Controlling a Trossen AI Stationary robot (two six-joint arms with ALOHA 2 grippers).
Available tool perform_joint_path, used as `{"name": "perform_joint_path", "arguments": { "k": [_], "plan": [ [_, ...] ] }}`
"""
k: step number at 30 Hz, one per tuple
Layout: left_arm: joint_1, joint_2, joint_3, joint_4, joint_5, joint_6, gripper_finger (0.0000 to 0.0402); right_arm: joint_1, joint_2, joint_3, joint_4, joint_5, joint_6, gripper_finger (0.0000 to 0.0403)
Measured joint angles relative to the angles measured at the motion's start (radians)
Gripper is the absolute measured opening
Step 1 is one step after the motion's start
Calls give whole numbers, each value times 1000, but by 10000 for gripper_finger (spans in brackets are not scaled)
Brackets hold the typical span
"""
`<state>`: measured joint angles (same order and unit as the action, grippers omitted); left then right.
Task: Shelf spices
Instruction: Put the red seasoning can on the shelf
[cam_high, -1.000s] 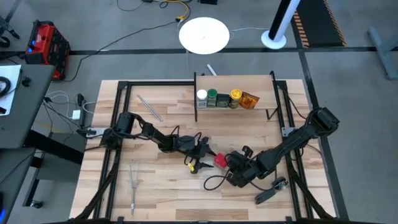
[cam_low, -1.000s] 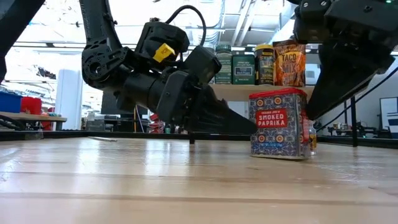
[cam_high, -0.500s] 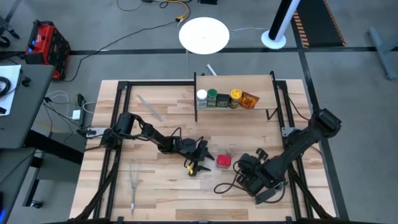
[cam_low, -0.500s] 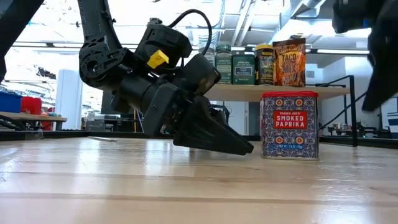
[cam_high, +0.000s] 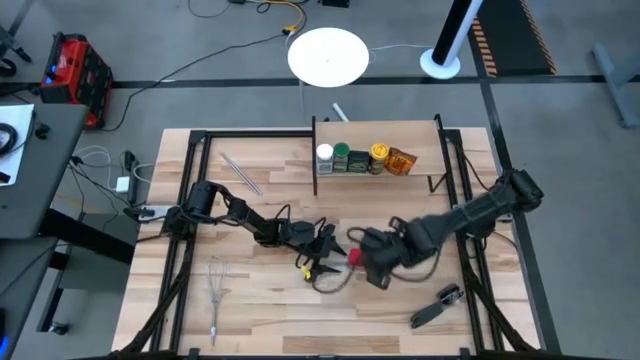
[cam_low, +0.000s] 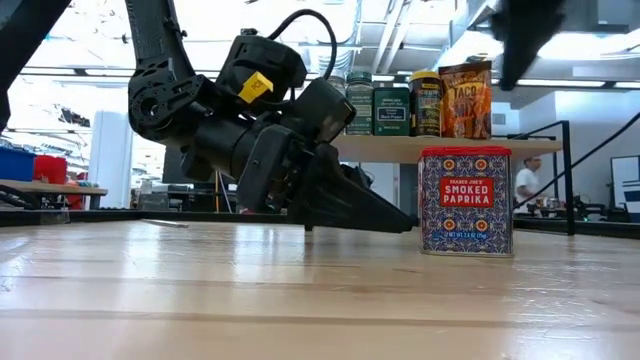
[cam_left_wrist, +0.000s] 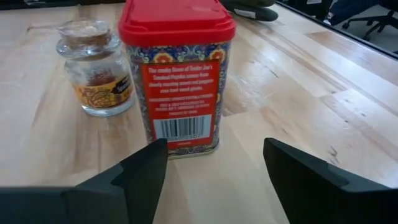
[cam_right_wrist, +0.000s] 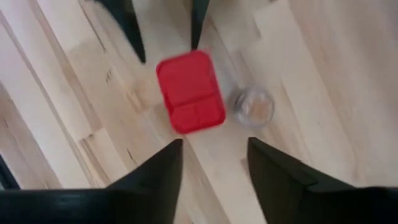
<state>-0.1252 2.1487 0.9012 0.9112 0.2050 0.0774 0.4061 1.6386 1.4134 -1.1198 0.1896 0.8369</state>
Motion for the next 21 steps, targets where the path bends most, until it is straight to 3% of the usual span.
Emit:
{"name": "perform_joint_path", "arguments": {
  "k": [8, 12, 21],
  "plan": [
    [-13, 0, 0, 0, 0, -14, 257, -96, 7, 29, 44, -55, -237, 269],
    [-12, 0, 0, 0, -1, -33, 257, -84, 41, 29, 64, -57, -349, 276],
    [-12, 0, -1, 0, -2, -21, 257, -65, 140, 29, 67, -62, -348, 277]
  ]
}}
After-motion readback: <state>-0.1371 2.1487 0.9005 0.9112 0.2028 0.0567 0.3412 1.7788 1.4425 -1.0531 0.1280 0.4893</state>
